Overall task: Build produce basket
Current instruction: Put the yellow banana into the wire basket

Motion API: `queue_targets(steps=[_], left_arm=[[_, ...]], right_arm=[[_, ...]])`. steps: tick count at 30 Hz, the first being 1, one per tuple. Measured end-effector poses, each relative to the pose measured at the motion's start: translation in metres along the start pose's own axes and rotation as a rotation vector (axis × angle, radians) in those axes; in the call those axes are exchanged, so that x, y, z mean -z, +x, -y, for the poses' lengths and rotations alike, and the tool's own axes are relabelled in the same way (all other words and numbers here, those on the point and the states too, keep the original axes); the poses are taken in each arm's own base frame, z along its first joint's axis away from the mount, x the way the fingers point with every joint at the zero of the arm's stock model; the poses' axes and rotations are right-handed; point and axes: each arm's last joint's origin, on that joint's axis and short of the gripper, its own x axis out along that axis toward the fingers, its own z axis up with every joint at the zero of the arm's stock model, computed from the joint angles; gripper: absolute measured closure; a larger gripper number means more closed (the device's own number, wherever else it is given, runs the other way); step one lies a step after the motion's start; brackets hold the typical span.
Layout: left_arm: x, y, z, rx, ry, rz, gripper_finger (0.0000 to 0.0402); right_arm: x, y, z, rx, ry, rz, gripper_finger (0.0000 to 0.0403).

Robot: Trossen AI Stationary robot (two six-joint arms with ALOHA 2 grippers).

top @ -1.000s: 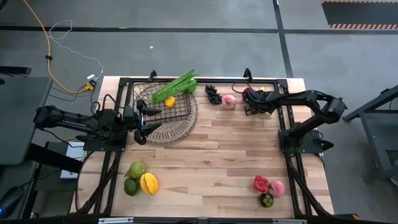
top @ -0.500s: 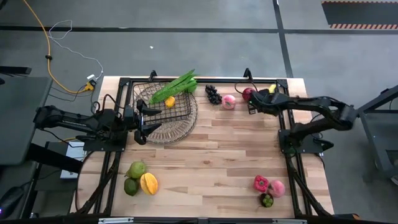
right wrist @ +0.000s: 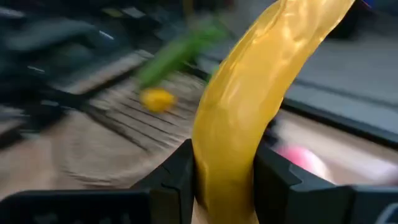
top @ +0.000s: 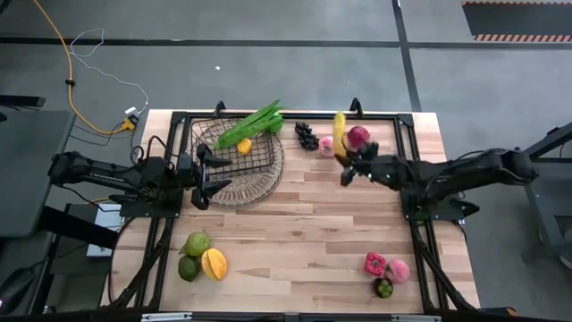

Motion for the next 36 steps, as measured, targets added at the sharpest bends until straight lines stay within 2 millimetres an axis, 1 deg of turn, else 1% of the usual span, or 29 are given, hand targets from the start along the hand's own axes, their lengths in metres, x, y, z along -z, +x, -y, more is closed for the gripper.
queue_targets(steps=[3, 6, 11, 18, 23, 36], left_arm=[[-0.002, 0.000, 0.000, -0.008, 0.003, 0.018, 0.0119], [-0.003, 0.001, 0.000, -0.007, -0.001, 0.039, 0.0119], [0.000, 0.004, 0.000, -0.022, -0.028, 0.021, 0.0119], [0.002, 0.010, 0.000, -0.042, -0.031, 0.027, 0.0119], [0.005, 0.012, -0.001, -0.094, 0.004, 0.017, 0.0119], [0.005, 0.012, -0.001, -0.099, 0.066, 0.014, 0.0119]], right_arm=[[0.006, -0.003, -0.008, -0.117, -0.025, 0.063, 0.0298], [0.008, -0.004, -0.012, -0.168, -0.073, 0.102, 0.0298], [0.005, -0.003, -0.012, -0.190, -0.089, 0.126, 0.0298], [0.003, -0.004, -0.014, -0.275, -0.098, 0.130, 0.0298], [0.003, -0.004, -0.015, -0.278, -0.102, 0.129, 0.0299], [0.005, -0.005, -0.017, -0.370, -0.156, 0.107, 0.0299]])
